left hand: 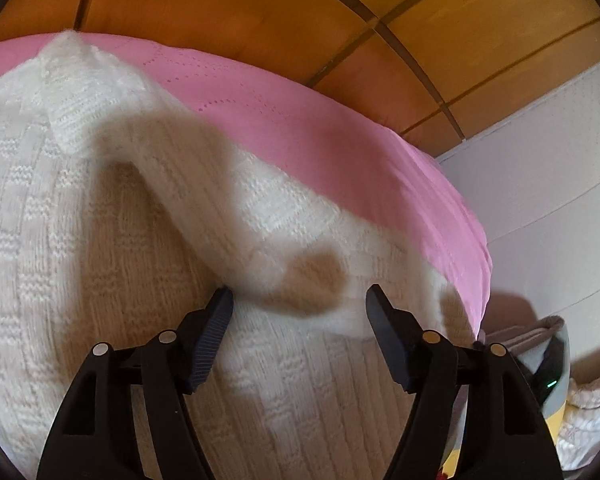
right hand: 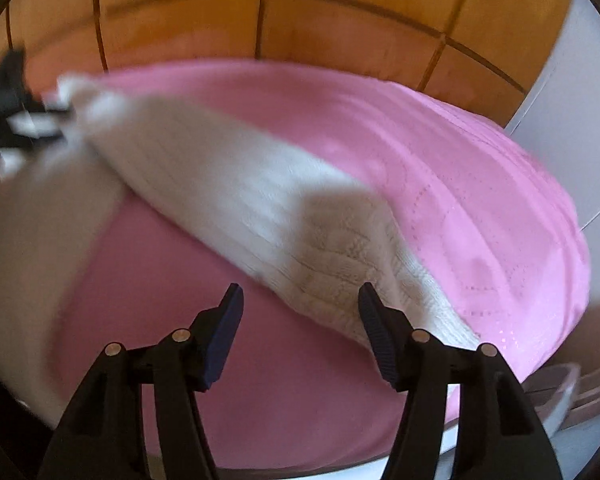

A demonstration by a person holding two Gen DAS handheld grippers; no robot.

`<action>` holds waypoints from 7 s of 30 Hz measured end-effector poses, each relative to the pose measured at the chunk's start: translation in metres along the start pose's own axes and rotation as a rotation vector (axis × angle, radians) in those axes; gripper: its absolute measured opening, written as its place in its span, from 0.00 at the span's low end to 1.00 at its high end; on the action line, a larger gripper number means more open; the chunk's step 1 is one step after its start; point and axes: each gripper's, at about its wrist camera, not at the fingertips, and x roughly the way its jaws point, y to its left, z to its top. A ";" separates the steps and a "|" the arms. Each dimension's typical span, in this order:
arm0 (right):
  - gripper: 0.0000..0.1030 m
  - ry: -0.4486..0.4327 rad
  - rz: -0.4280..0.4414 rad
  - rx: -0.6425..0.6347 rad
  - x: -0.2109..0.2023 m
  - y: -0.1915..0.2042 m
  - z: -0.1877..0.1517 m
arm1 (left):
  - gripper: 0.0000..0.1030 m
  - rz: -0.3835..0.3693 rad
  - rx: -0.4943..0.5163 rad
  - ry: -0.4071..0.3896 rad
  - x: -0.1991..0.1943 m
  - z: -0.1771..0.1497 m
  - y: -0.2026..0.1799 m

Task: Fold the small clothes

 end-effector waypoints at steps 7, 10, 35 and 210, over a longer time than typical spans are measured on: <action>0.00 0.003 -0.037 0.086 0.023 -0.025 -0.001 | 0.27 0.031 0.031 -0.014 0.012 0.027 -0.002; 0.00 -0.043 -0.021 0.142 0.010 -0.043 0.013 | 0.08 0.038 0.085 -0.033 0.016 0.048 -0.015; 0.75 -0.020 0.037 0.143 -0.013 -0.004 -0.020 | 0.66 0.274 -0.020 -0.154 -0.032 0.037 0.036; 0.05 -0.111 0.809 0.308 -0.142 0.064 -0.024 | 0.03 -0.091 -0.195 -0.329 -0.343 -0.255 0.104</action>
